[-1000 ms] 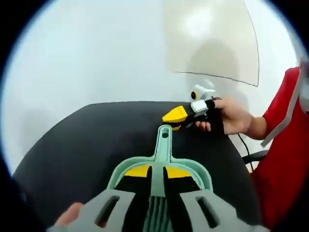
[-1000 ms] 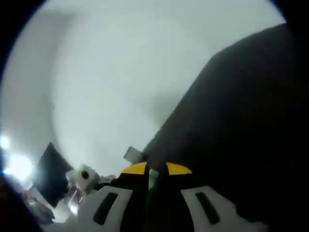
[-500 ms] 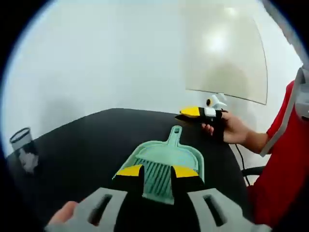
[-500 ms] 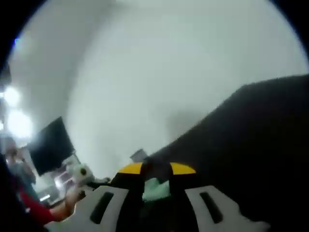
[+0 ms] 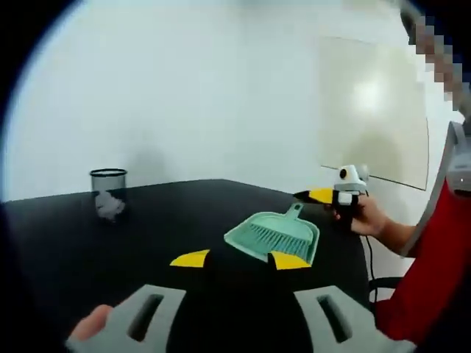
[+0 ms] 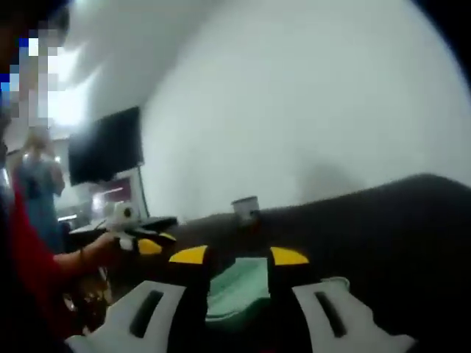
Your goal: Pick up the broom and sweep the trash on the tabletop into the dustpan.
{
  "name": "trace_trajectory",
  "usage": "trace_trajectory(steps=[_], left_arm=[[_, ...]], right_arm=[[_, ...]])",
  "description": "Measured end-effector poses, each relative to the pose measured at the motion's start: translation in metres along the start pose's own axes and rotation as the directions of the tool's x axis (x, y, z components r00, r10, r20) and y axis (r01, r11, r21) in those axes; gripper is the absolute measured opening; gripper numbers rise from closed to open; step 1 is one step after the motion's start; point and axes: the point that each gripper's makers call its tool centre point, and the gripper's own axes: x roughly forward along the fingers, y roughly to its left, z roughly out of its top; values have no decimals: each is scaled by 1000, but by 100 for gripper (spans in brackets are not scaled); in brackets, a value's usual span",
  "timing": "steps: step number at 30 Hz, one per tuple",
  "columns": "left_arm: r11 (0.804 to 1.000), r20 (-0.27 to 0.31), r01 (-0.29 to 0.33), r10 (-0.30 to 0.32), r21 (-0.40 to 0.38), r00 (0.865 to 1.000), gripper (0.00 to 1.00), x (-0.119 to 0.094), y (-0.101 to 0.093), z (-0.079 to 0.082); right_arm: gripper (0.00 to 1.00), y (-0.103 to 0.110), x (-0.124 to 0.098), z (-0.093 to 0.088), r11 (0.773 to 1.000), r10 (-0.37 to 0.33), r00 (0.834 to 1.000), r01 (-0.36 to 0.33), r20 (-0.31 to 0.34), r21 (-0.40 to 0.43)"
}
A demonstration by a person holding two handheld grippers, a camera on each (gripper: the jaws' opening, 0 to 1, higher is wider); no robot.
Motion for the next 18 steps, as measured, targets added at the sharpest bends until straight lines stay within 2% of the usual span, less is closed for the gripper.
trace_trajectory(steps=[5,7,9,13,18], left_arm=[[997,28,-73,73,-2,997,33,-28,7,-9],[994,24,-107,107,-11,994,35,-37,12,-13],[992,40,-124,124,-15,991,38,-46,15,-14],[988,72,-153,151,15,986,42,-58,16,-10],[984,113,-176,173,15,978,46,-64,19,-7]], right_arm=[[36,15,8,-3,998,40,999,-40,-11,-52],[37,20,11,-4,993,51,998,-53,-21,-102],[38,26,13,-4,982,53,998,-57,-25,-183],[41,40,17,-5,966,85,996,-87,-21,-243],[46,57,20,-11,923,115,993,-120,-34,-366]])
